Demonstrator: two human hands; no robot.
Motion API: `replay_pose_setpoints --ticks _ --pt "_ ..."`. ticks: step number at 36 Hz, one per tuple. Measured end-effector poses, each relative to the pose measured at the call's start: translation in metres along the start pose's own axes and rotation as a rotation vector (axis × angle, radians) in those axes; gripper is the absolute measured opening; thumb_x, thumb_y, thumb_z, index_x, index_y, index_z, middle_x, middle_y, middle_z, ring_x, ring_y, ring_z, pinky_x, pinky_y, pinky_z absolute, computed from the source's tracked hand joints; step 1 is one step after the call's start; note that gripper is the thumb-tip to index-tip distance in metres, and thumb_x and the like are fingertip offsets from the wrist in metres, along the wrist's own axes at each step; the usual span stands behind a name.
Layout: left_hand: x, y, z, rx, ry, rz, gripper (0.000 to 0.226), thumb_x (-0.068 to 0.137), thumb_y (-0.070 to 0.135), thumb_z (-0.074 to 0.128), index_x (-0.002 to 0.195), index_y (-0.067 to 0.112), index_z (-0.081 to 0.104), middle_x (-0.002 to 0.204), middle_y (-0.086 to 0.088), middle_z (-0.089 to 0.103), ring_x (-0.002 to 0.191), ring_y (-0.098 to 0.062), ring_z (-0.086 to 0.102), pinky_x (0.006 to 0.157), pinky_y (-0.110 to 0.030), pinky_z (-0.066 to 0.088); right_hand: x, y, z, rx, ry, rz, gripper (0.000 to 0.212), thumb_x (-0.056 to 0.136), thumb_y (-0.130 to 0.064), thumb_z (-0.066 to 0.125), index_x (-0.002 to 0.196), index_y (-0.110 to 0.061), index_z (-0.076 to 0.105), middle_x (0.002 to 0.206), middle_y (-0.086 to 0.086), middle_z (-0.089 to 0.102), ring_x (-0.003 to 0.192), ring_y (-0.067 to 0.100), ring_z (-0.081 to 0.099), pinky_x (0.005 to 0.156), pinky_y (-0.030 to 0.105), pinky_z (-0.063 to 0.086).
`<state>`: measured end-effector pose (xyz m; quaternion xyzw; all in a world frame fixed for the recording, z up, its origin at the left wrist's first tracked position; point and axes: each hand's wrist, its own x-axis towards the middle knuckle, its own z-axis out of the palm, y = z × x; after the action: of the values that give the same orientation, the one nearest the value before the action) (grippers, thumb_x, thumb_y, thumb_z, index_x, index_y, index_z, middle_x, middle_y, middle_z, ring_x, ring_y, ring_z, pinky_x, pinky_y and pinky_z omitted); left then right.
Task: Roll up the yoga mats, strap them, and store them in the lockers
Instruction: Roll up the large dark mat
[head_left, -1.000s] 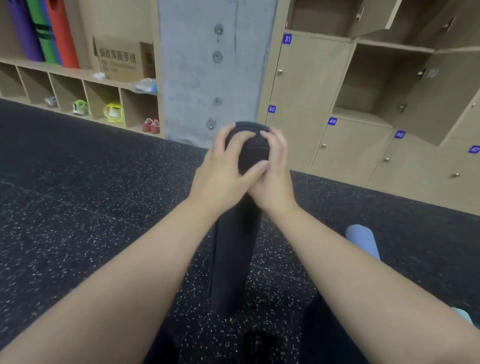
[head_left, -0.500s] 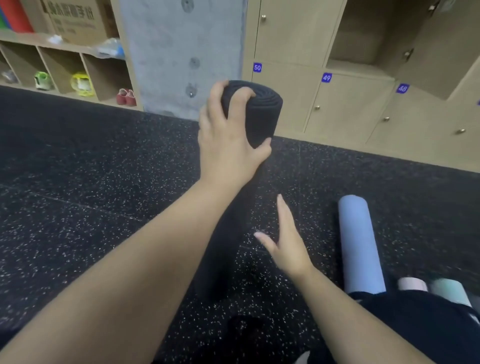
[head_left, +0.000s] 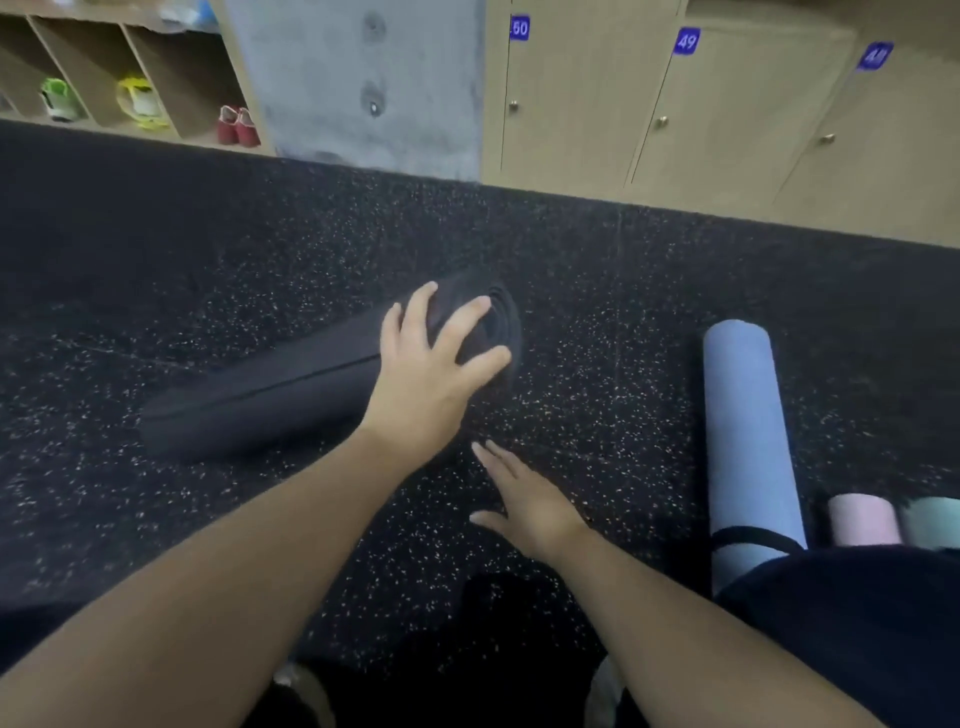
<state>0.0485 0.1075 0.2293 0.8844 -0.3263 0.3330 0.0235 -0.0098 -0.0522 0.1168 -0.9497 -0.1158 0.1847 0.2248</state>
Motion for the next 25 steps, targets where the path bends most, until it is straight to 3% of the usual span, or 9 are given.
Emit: replay_pose_setpoints --ticks 6,13,19,25 --pt "-0.029 0.005 0.029 -0.014 -0.029 -0.002 0.059 0.069 -0.003 0.070 0.115 0.026 0.047 0.142 -0.009 0.030 0.127 -0.054 0.032 0.100 -0.069 0.029 0.000 0.031 0.041 -0.080 -0.164 0.083 0.077 0.099 -0.042 0.050 0.154 -0.036 -0.003 0.163 -0.011 -0.007 0.150 0.019 0.008 0.119 0.042 0.021" --pt "-0.046 0.000 0.060 0.019 -0.172 0.050 0.071 0.060 -0.004 0.076 0.117 0.025 0.045 0.146 -0.010 0.028 0.130 -0.056 0.026 0.101 -0.072 0.028 -0.006 0.066 0.086 -0.102 -0.358 0.146 0.069 0.102 -0.037 0.047 0.154 -0.041 0.002 0.163 -0.009 -0.009 0.150 0.020 0.001 0.120 0.046 0.016" --pt "-0.064 0.002 0.083 0.023 -0.340 0.147 0.086 0.047 0.003 0.085 0.118 0.026 0.042 0.147 -0.009 0.027 0.131 -0.054 0.024 0.099 -0.073 0.030 -0.007 0.078 0.114 -0.127 -0.438 0.132 0.052 0.103 -0.038 0.042 0.152 -0.036 0.026 0.164 -0.004 -0.008 0.150 0.022 0.001 0.120 0.045 0.014" --pt "-0.071 0.007 0.094 -0.006 -0.317 0.185 0.080 0.052 -0.001 0.078 0.120 0.025 0.043 0.147 -0.008 0.029 0.131 -0.055 0.025 0.098 -0.073 0.030 -0.002 0.078 0.131 -0.102 -0.459 0.149 0.044 0.105 -0.038 0.037 0.148 -0.030 0.040 0.164 0.000 -0.007 0.150 0.024 -0.002 0.120 0.046 0.011"
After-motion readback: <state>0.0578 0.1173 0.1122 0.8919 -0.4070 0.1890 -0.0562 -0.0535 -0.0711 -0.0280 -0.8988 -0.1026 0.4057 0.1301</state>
